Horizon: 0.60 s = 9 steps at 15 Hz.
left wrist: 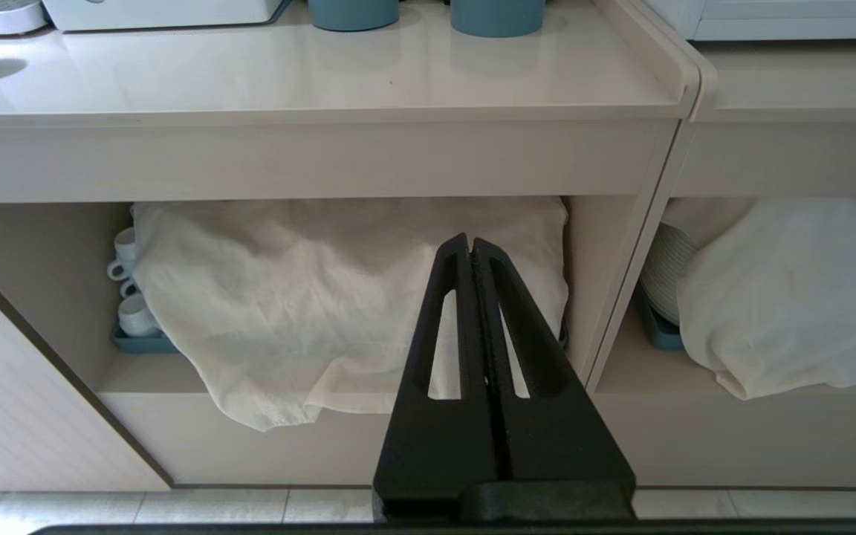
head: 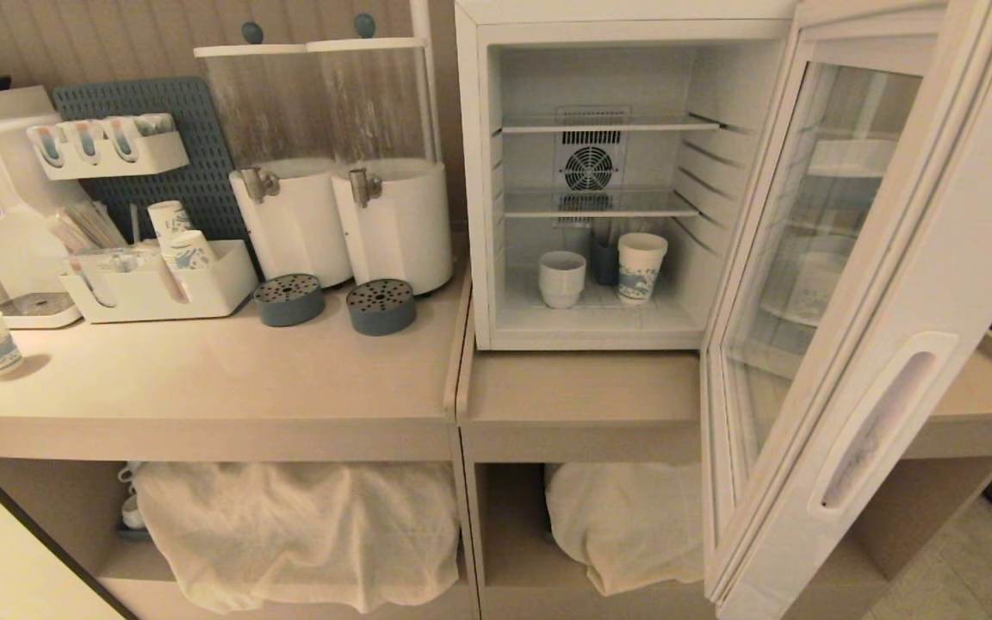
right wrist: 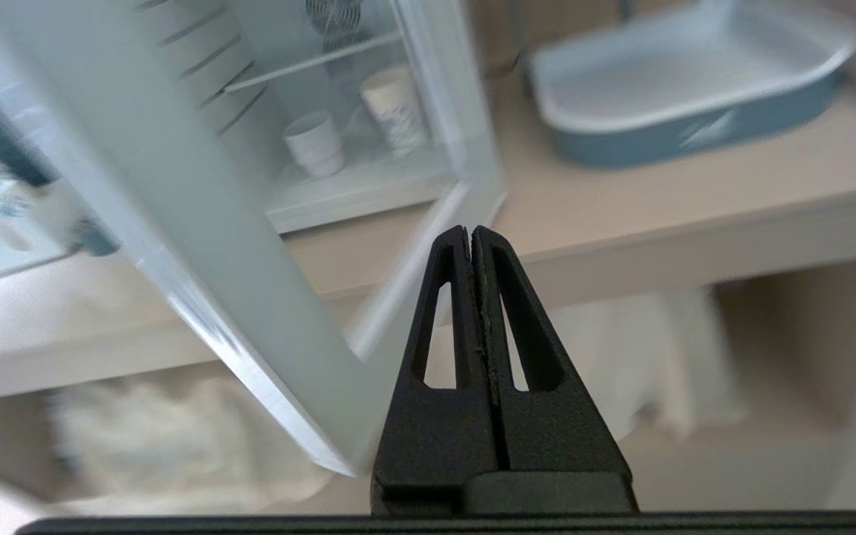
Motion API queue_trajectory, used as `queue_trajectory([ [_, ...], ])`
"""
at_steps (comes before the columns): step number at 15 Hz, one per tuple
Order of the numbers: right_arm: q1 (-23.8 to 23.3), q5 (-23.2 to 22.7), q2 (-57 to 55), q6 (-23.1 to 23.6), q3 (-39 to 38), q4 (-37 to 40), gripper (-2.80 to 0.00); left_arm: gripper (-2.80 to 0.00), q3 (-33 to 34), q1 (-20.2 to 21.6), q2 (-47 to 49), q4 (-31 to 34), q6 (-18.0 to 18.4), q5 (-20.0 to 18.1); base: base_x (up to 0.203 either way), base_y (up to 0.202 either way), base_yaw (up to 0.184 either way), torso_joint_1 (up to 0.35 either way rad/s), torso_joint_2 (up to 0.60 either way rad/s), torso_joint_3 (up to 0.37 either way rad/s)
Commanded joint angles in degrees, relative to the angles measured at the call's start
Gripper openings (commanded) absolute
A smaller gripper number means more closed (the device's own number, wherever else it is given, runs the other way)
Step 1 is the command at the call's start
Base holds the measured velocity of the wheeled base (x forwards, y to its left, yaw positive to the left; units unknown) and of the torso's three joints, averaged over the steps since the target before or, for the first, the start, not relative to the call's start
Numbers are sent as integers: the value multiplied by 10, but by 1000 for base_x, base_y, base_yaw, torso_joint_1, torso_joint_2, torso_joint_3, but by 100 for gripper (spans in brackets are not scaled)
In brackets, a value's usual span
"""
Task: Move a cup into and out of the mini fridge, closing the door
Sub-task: Close the freezer door
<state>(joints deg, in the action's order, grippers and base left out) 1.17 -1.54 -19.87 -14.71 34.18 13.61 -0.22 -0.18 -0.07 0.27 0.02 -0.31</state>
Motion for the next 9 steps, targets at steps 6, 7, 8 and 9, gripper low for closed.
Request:
queue_trajectory([
  [6, -26, -181, -324, -21, 76, -115, -280, -280, 1, 1, 1, -4, 0, 0, 0, 0, 0, 0, 0, 0],
  [7, -68, -247, -342, -9, 74, -149, -280, -280, 1, 1, 1, -4, 0, 0, 0, 0, 0, 0, 0, 0],
  [8, -117, -321, -361, 2, 72, -181, -280, -280, 1, 1, 1, -4, 0, 0, 0, 0, 0, 0, 0, 0],
  [9, -173, -417, -383, 11, 69, -216, -280, -280, 1, 1, 1, -4, 0, 0, 0, 0, 0, 0, 0, 0],
])
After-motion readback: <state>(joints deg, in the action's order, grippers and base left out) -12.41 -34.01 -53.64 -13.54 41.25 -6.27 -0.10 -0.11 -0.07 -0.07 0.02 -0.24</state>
